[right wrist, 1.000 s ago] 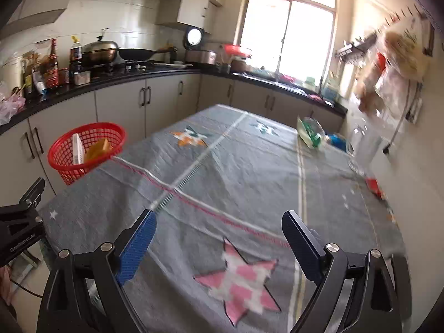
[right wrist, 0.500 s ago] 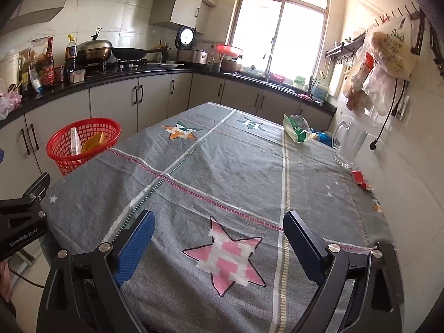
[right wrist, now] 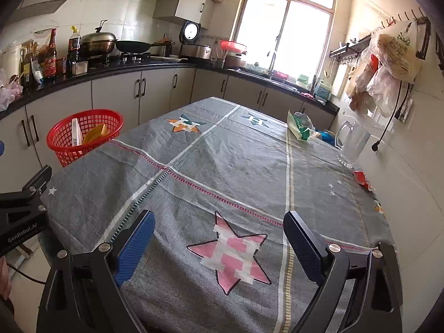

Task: Collect trash

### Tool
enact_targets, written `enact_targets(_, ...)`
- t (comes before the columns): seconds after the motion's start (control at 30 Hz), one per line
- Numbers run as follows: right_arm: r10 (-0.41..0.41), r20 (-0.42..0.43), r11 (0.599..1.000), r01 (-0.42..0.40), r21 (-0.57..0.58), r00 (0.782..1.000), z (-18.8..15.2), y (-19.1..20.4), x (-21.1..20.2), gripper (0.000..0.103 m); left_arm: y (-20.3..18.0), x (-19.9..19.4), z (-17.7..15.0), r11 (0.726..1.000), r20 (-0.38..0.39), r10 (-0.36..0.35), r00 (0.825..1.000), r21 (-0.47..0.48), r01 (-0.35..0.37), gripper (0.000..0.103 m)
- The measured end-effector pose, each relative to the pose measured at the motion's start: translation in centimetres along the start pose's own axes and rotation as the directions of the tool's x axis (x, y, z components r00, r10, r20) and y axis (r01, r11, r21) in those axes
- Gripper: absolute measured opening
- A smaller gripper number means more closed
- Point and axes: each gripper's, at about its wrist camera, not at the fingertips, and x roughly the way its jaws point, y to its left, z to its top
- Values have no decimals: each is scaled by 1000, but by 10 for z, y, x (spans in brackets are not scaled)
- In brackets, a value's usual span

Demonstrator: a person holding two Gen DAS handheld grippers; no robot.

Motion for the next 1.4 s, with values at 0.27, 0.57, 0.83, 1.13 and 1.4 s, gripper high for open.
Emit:
enact_targets(0.27, 2, -8, 1000, -3, -18, 1000, -1, 5, 2, 96, 2, 2, -1, 1000, -3, -1, 1000, -3, 1, 103)
enact_targets(0.57, 2, -17, 1000, -2, -29, 1000, -2, 8, 3, 96, 4, 5, -1, 1000, -6, -4, 1000, -3, 4, 103)
enact_targets(0.83, 3, -29, 1000, -3, -31, 1000, -3, 10, 6, 96, 4, 5, -2, 1000, -7, -3, 1000, -4, 3, 103)
enact_targets(1.13, 5, -32, 1000, -6, -29, 999, -4, 9, 7, 96, 4, 6, -3, 1000, -7, -3, 1000, -1, 3, 103)
enact_targets(1.4, 11, -39, 999, -12, -32, 999, -6, 11, 9, 96, 4, 6, -3, 1000, -10, -5, 1000, -1, 5, 103)
